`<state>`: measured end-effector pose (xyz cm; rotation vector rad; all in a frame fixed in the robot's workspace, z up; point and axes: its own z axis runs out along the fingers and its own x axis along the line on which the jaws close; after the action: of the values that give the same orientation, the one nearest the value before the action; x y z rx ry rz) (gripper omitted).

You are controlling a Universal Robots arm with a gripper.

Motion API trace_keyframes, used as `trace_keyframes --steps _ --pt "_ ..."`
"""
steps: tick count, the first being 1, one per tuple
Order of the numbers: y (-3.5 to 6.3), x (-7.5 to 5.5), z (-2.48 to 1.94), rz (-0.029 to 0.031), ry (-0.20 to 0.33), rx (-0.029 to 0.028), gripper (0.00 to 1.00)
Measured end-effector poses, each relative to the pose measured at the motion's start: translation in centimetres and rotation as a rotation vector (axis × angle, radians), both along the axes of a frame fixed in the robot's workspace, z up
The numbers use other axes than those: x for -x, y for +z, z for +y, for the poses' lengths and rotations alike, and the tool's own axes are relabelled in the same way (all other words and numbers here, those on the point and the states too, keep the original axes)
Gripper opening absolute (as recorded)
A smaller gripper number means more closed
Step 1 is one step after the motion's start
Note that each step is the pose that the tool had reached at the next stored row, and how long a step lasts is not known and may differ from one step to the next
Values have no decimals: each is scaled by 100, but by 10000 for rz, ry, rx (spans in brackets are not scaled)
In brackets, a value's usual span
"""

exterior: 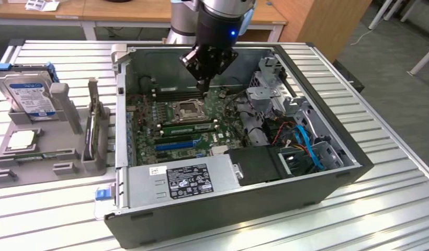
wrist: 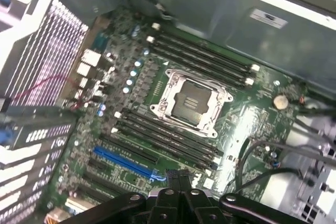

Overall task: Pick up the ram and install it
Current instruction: 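Press down the ram until it locks into place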

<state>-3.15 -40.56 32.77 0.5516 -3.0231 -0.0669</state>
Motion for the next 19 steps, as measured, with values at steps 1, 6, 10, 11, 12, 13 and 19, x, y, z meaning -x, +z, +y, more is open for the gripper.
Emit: trace_keyframes --steps 1,6,10,11,12,13,19 --pt "0 0 0 0 -180 0 11" --pt "-4 0 0 0 -1089 -1 11" --pt "-5 0 0 0 -1826 0 11" --pt "-6 0 0 0 -2004 0 11" --pt "-6 0 0 0 -2185 0 11" --pt "-7 0 0 0 -2364 0 11" --pt "-10 0 0 0 -3455 0 11"
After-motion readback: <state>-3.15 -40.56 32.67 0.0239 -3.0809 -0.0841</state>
